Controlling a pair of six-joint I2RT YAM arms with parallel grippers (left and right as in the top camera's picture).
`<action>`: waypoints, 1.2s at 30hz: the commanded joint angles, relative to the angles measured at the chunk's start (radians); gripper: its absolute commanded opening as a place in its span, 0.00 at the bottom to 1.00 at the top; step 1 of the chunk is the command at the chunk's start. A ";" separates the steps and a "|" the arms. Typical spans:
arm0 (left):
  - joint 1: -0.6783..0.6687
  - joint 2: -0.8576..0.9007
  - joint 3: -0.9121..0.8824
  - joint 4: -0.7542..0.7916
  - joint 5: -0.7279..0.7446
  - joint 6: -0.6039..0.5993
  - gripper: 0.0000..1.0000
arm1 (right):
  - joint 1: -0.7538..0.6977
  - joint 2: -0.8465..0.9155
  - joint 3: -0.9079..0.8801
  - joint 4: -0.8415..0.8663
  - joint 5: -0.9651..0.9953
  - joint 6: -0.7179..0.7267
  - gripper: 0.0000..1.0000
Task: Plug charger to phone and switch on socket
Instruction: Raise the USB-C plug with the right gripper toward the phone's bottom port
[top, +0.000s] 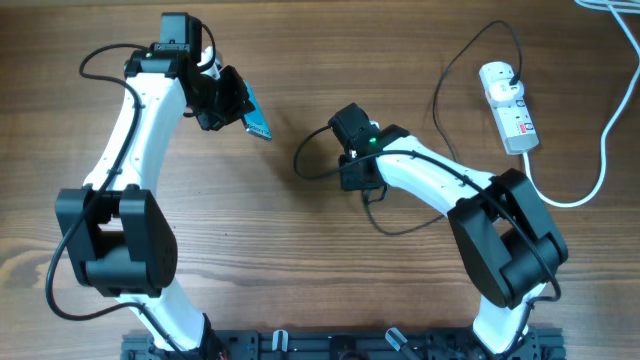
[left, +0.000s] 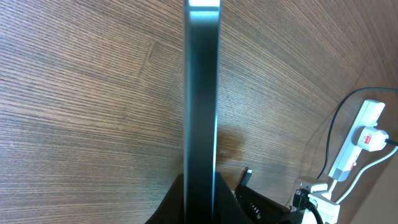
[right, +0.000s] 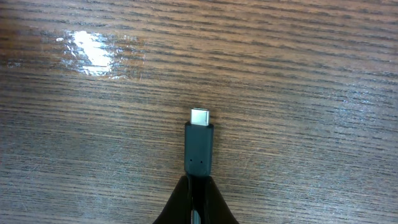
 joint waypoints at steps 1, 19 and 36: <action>-0.005 -0.027 0.020 0.007 -0.001 0.023 0.04 | -0.001 0.048 -0.001 0.009 -0.043 0.024 0.04; -0.042 -0.027 0.020 0.399 0.821 0.154 0.04 | 0.000 -0.543 0.000 -0.140 -0.289 -0.041 0.04; -0.211 -0.027 0.020 0.589 0.678 -0.094 0.04 | 0.000 -0.604 -0.002 -0.072 -0.364 0.090 0.04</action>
